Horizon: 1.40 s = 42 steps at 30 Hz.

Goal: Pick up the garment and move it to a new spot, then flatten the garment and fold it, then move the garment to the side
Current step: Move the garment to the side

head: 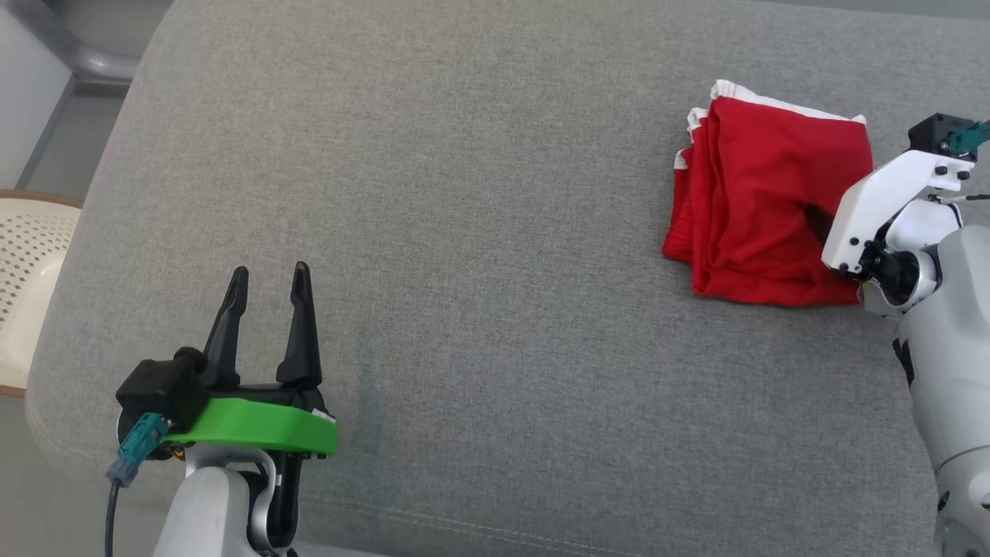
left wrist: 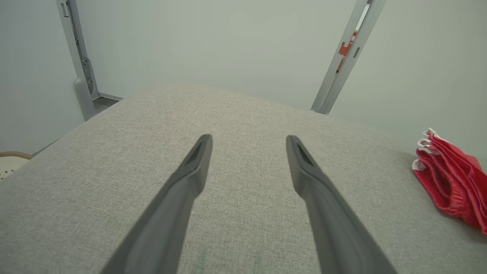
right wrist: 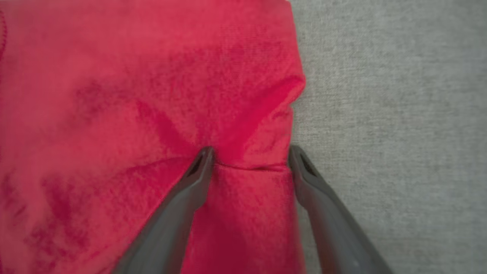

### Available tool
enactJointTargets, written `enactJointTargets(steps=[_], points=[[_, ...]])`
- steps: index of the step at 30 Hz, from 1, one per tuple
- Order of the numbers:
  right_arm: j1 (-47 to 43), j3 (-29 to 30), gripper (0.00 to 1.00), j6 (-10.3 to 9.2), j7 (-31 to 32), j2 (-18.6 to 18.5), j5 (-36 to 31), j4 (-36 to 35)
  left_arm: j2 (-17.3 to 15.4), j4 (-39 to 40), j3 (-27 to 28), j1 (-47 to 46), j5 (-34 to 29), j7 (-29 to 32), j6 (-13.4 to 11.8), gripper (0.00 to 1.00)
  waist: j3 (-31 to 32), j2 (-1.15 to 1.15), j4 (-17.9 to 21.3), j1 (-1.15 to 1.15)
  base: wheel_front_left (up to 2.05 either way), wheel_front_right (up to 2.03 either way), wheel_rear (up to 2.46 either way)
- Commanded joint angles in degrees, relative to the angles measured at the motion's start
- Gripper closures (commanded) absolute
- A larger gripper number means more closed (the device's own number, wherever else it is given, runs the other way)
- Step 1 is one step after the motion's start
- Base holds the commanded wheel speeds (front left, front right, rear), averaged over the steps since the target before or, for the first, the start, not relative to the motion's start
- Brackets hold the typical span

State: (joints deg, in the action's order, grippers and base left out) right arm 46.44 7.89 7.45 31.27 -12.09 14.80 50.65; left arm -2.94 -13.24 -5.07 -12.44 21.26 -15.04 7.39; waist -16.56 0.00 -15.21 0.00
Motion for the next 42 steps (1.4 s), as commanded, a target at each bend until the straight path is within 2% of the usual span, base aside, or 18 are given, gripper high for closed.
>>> enactJointTargets(steps=[1,2,3,4,8,15,20,24,29,32,36,42], points=[[-0.7,-0.8,0.0,0.06,1.9,0.8,-0.5,1.8,0.0,0.1,-0.1,-1.0,0.4,-0.2,0.2,0.0,-2.1,0.0,-1.9,0.0,0.0,0.0,0.0],[-1.2,-1.5,0.36,0.06,2.9,1.1,-0.8,2.4,0.0,0.0,-0.1,-1.0,0.6,-0.2,0.2,0.0,-2.2,0.0,-1.8,0.0,0.0,0.0,0.0],[-1.3,-2.0,0.8,0.08,3.5,1.2,-1.0,2.5,0.0,-0.1,0.0,-1.1,0.7,-0.2,0.2,0.0,-2.2,0.0,-1.7,0.0,0.0,0.0,0.0],[-1.5,-2.8,1.0,0.14,3.8,1.0,-1.6,2.3,0.0,-0.1,0.2,-1.1,0.8,-0.2,0.2,0.0,-2.2,0.0,-1.5,0.0,0.0,0.0,0.0],[-0.8,-6.3,1.0,-0.01,4.0,-1.1,-3.5,0.1,0.0,0.3,0.8,-0.9,0.9,-0.2,0.2,0.0,-1.8,0.0,-0.1,0.0,0.0,0.0,0.0],[2.8,-16.6,1.0,0.01,8.3,-4.1,0.8,-8.5,0.0,1.4,2.3,0.4,0.1,-0.2,0.2,0.0,-0.8,0.0,6.2,0.0,0.0,0.0,0.0],[5.1,-25.1,1.0,0.01,12.9,-9.7,5.7,-18.3,-0.2,2.1,3.9,0.9,-1.2,-0.2,0.2,0.0,-0.6,0.0,12.8,0.0,0.0,0.0,0.0],[6.4,-29.2,1.0,0.01,15.3,-14.5,10.0,-24.6,-1.0,2.8,4.5,0.2,-1.5,-0.1,0.2,0.0,-1.6,0.0,17.7,0.0,0.0,0.0,0.0],[5.1,-31.1,1.0,0.01,16.7,-20.7,13.3,-28.3,-2.6,3.4,4.5,-0.9,-1.9,-0.2,0.2,0.0,-2.8,0.0,21.8,0.0,0.0,0.0,0.0],[4.5,-31.4,1.0,0.01,14.4,-24.2,13.2,-28.4,-3.7,3.8,4.5,-1.0,-2.0,-0.2,0.2,0.0,-3.8,0.0,23.7,0.0,0.0,0.0,0.0],[3.8,-28.3,1.0,0.01,8.9,-26.5,10.6,-25.1,-4.5,4.2,3.9,-1.7,-1.7,-0.2,0.2,0.0,-5.3,0.0,24.7,0.0,0.0,0.0,0.0],[3.6,-23.6,1.0,0.0,1.2,-27.7,6.4,-18.5,-5.9,4.6,2.3,-2.7,-1.2,-0.2,0.2,0.0,-8.1,0.0,23.7,0.0,0.0,0.0,0.0]])
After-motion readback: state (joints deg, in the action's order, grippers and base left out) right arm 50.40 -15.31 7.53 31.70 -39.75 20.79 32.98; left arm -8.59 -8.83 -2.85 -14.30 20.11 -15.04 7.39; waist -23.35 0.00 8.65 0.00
